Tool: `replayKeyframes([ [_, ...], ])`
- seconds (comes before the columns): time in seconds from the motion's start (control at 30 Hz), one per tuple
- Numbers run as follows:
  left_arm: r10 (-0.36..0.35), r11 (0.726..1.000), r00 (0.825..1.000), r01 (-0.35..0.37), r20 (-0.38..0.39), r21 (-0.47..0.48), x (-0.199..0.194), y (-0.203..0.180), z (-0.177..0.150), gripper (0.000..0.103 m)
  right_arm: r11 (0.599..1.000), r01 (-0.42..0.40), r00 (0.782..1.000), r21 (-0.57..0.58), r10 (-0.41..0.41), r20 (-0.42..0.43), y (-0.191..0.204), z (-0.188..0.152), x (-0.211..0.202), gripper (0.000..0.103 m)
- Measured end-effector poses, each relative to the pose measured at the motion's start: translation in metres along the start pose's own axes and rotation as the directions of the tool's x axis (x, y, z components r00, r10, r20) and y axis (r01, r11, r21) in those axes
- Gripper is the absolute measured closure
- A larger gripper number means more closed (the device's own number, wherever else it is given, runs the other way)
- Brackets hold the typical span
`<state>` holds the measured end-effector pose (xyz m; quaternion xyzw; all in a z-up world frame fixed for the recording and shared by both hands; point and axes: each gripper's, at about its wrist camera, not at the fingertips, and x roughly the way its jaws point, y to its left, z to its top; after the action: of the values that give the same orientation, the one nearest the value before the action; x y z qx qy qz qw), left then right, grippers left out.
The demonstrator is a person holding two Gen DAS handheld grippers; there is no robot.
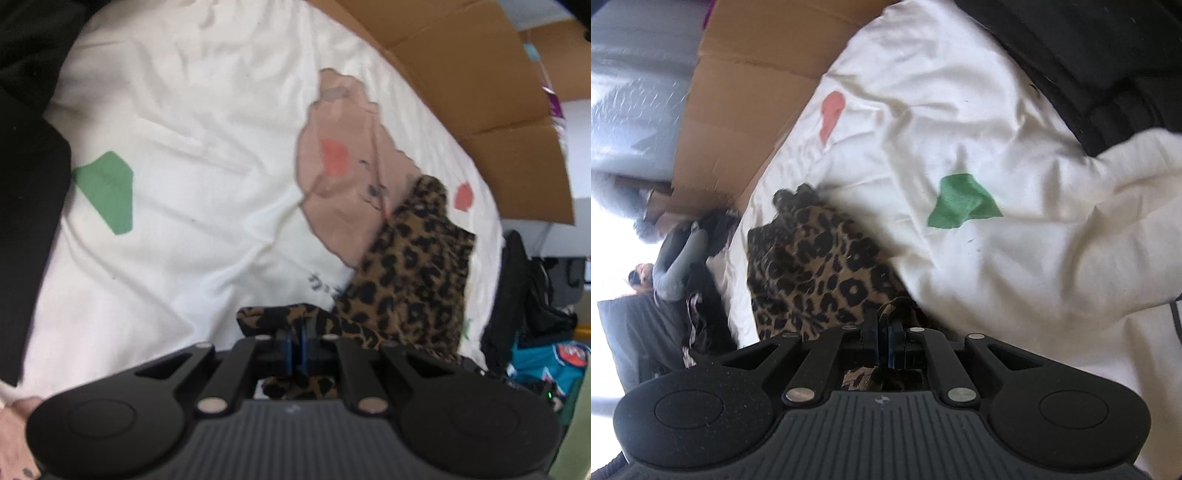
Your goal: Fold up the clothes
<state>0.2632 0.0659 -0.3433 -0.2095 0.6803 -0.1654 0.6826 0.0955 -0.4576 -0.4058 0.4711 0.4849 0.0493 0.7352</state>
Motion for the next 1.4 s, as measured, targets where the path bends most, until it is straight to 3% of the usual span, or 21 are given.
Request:
replayKeyframes([
  [0.2,0.021,0.997,1.000,-0.020,-0.021,0.076,0.021,0.000,-0.004,0.091,0.999,-0.014,1.000,0.031,0.013,0.017,-0.009,-0.002,0.002,0.096],
  [0.23,0.009,0.998,1.000,-0.008,-0.019,0.066,0.019,0.001,-0.005,0.083,1.000,-0.017,1.000,0.016,0.017,0.015,-0.006,-0.003,-0.001,0.090],
  [0.33,-0.019,0.997,1.000,0.020,-0.003,0.075,0.011,0.001,-0.010,0.063,0.999,-0.051,0.999,-0.007,0.051,0.007,-0.002,-0.006,-0.009,0.056],
  [0.4,-0.009,0.996,1.000,0.010,-0.012,0.083,0.009,0.001,-0.013,0.052,0.997,-0.076,0.997,-0.006,0.076,0.000,-0.002,-0.008,-0.013,0.051],
  [0.57,0.018,0.988,0.998,-0.009,-0.060,0.151,0.004,0.000,-0.029,0.050,0.997,-0.071,0.997,-0.039,0.071,-0.015,0.000,-0.017,-0.022,0.047],
  [0.83,0.082,0.941,0.995,-0.057,-0.061,0.334,0.009,-0.014,-0.057,0.053,0.974,-0.020,1.000,-0.226,0.021,0.004,0.023,-0.041,-0.036,0.047],
  [1.07,0.176,0.835,0.984,-0.153,0.007,0.529,0.026,-0.034,-0.070,0.055,0.919,0.090,0.994,-0.385,-0.104,-0.016,0.039,-0.059,-0.017,0.052],
  [1.13,0.175,0.829,0.984,-0.157,0.017,0.536,0.029,-0.034,-0.071,0.056,0.891,0.115,0.991,-0.440,-0.130,-0.005,0.046,-0.065,-0.014,0.053],
  [1.27,0.185,0.813,0.982,-0.174,0.038,0.555,0.032,-0.032,-0.072,0.059,0.842,0.171,0.981,-0.511,-0.194,0.009,0.053,-0.071,-0.007,0.069],
  [1.4,0.183,0.805,0.982,-0.176,0.044,0.567,0.028,-0.031,-0.067,0.060,0.808,0.211,0.971,-0.551,-0.237,0.024,0.058,-0.073,-0.003,0.073],
])
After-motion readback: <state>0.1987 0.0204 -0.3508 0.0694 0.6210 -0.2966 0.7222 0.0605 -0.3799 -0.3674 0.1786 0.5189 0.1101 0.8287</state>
